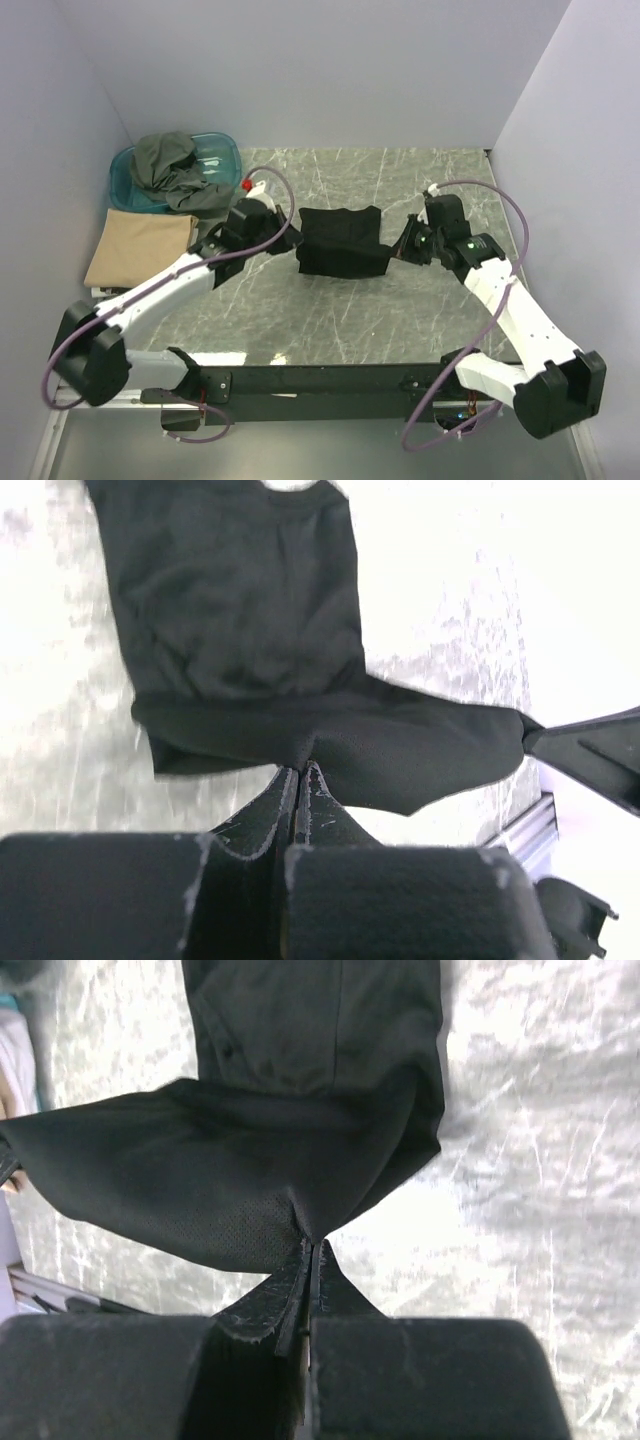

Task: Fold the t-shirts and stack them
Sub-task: Fold the tshirt

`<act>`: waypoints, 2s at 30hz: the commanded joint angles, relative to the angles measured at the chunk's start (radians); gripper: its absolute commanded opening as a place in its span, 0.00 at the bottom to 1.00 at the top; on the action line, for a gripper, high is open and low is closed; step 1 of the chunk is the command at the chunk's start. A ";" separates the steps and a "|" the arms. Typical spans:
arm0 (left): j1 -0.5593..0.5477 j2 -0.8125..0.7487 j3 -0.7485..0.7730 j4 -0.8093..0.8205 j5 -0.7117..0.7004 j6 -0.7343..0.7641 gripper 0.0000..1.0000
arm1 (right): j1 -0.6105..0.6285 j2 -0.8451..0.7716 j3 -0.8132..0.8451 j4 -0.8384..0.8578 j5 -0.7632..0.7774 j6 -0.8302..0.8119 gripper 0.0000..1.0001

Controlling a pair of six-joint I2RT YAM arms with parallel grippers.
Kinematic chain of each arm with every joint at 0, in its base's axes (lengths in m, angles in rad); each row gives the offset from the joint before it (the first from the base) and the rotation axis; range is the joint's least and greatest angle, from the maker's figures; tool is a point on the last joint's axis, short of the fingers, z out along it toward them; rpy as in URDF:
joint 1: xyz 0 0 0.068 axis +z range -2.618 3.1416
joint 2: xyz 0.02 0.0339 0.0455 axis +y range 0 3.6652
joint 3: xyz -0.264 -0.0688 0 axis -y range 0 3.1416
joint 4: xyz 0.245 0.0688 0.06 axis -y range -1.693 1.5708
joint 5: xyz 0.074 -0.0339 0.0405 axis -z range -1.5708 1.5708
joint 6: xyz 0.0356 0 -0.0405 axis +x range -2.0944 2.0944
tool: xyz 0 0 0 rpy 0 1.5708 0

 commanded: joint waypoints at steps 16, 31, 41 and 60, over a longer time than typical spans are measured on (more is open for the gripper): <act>0.217 0.352 0.313 0.118 0.198 0.080 0.01 | -0.174 0.331 0.264 0.226 -0.186 -0.052 0.00; 0.276 0.602 0.508 0.091 0.169 0.129 0.01 | -0.217 0.644 0.473 0.234 -0.174 -0.072 0.00; 0.288 0.769 0.648 0.028 0.149 0.155 0.01 | -0.219 0.822 0.560 0.263 -0.131 -0.085 0.00; 0.328 0.938 0.853 -0.079 0.113 0.176 0.72 | -0.231 1.123 0.904 0.174 -0.170 -0.101 0.64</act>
